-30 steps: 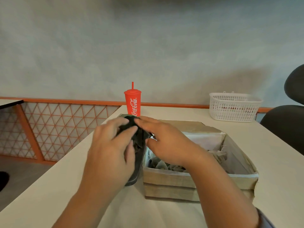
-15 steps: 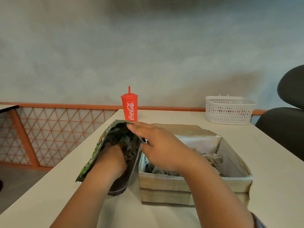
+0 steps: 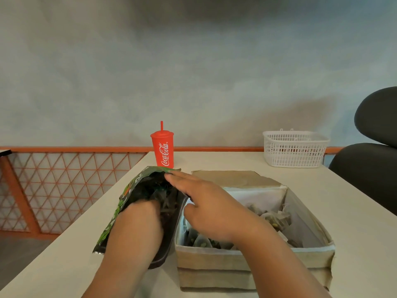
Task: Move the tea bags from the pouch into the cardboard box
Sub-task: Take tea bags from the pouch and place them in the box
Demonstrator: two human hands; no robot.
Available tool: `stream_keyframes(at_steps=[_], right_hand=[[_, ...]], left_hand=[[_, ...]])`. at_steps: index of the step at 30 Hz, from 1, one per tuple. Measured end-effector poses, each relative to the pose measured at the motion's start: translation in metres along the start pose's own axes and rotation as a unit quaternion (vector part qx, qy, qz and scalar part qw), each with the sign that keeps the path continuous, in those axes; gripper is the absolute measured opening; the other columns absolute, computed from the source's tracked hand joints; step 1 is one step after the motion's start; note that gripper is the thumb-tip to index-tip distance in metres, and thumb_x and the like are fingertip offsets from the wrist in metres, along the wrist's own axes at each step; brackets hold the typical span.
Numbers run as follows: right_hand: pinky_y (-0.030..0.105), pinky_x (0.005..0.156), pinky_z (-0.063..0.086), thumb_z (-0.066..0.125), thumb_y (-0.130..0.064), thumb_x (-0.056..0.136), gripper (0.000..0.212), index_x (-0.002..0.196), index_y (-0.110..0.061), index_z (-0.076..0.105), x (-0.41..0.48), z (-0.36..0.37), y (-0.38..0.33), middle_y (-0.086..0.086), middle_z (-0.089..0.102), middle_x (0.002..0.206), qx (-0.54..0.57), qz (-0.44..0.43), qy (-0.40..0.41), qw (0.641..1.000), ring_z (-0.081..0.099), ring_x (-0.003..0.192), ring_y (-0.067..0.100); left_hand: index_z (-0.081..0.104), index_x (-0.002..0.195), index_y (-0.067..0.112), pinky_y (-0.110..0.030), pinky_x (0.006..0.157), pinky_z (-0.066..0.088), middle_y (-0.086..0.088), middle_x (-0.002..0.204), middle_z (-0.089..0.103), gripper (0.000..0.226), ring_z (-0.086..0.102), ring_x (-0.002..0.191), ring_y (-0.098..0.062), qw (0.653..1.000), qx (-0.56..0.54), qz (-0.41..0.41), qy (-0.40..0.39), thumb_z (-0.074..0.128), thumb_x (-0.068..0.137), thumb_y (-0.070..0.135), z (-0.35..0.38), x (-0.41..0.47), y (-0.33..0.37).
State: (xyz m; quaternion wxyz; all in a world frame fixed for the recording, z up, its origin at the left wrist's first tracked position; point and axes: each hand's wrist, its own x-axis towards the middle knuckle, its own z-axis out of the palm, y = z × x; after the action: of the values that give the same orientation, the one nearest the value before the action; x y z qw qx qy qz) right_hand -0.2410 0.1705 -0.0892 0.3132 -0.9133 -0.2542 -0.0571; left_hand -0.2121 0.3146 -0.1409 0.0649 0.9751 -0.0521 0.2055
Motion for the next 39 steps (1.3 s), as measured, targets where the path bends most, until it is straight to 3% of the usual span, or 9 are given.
stream_keyframes(at_steps=[4,8,13,16,21,27,33,37,39], right_hand=[[0.014,0.102,0.018,0.042,0.0,0.09,0.065,0.145,-0.03,0.025,-0.001,0.0,0.001,-0.011,0.026,0.152,0.021,0.016,-0.007,1.0,0.024,0.138,0.009],[0.025,0.105,0.033,0.048,-0.002,0.088,0.06,0.138,-0.033,0.038,0.004,0.007,0.006,-0.008,0.043,0.141,0.062,0.035,-0.008,0.997,0.039,0.129,0.011],[0.026,0.091,0.047,0.058,-0.013,0.084,0.033,0.112,-0.031,0.062,0.008,0.01,0.01,-0.013,0.063,0.111,0.106,0.031,-0.008,0.994,0.055,0.104,0.004],[0.031,0.088,0.051,0.064,-0.012,0.081,0.027,0.105,-0.026,0.066,0.005,0.001,0.009,-0.01,0.066,0.102,0.153,0.014,-0.011,0.988,0.06,0.095,0.007],[0.013,0.064,0.044,0.068,-0.012,0.081,0.018,0.095,-0.022,0.068,-0.001,-0.008,0.003,-0.008,0.065,0.083,0.208,-0.012,0.011,0.978,0.055,0.068,-0.002],[0.018,0.058,0.05,0.066,-0.006,0.082,0.013,0.074,-0.016,0.068,-0.007,-0.024,0.002,-0.01,0.061,0.057,0.155,0.015,0.08,0.985,0.054,0.054,0.002],[0.017,0.058,0.051,0.066,-0.004,0.08,0.015,0.073,-0.017,0.068,-0.028,-0.061,0.019,-0.005,0.064,0.06,0.091,0.058,0.209,0.972,0.055,0.053,0.002],[0.019,0.058,0.051,0.067,-0.006,0.08,0.02,0.07,-0.023,0.068,-0.043,-0.078,0.033,-0.008,0.063,0.056,0.022,0.103,0.258,0.96,0.054,0.05,0.001],[0.015,0.056,0.049,0.067,-0.007,0.08,0.021,0.069,-0.025,0.067,-0.05,-0.085,0.039,-0.013,0.062,0.055,-0.016,0.132,0.261,0.956,0.053,0.05,0.0]], left_hand=[[0.069,0.068,0.012,-0.011,0.047,0.03,-0.002,0.055,0.061,0.004,0.057,0.043,-0.023,0.973,-0.113,0.085,0.184,0.068,0.069,0.009,-0.014,-0.011,-0.012],[0.072,0.082,0.014,-0.013,0.055,0.04,0.007,0.07,0.065,0.027,0.056,0.064,-0.007,0.921,-0.225,0.171,0.267,0.048,0.083,0.026,-0.032,-0.028,-0.009],[0.062,0.079,0.041,-0.007,0.059,0.042,0.019,0.076,0.063,0.012,0.057,0.07,0.001,0.876,-0.393,0.104,0.258,0.051,0.081,0.035,-0.019,-0.029,-0.013],[0.059,0.077,0.043,-0.012,0.054,0.045,0.016,0.082,0.063,0.01,0.059,0.066,-0.005,0.868,-0.418,0.086,0.253,0.05,0.08,0.039,-0.015,-0.03,-0.012],[0.063,0.077,0.045,-0.02,0.051,0.05,0.017,0.075,0.065,0.012,0.061,0.059,-0.007,0.852,-0.452,0.093,0.246,0.052,0.081,0.041,-0.011,-0.03,-0.01],[0.063,0.076,0.044,-0.011,0.054,0.049,0.018,0.075,0.066,0.009,0.063,0.063,-0.006,0.845,-0.478,0.084,0.224,0.054,0.078,0.043,-0.006,-0.032,-0.011],[0.066,0.088,0.03,-0.003,0.063,0.041,0.02,0.08,0.058,0.017,0.053,0.076,0.003,0.917,-0.34,0.121,0.169,0.063,0.072,0.03,-0.002,-0.026,-0.018],[0.068,0.101,0.032,-0.045,0.08,0.039,0.015,0.1,0.053,0.045,0.038,0.096,-0.008,0.971,-0.186,0.12,0.087,0.064,0.058,0.041,0.005,-0.024,-0.027],[0.061,0.112,0.041,-0.053,0.086,0.033,0.013,0.117,0.052,0.058,0.033,0.109,-0.015,0.985,-0.12,0.12,0.004,0.066,0.054,0.043,0.005,-0.024,-0.03]])
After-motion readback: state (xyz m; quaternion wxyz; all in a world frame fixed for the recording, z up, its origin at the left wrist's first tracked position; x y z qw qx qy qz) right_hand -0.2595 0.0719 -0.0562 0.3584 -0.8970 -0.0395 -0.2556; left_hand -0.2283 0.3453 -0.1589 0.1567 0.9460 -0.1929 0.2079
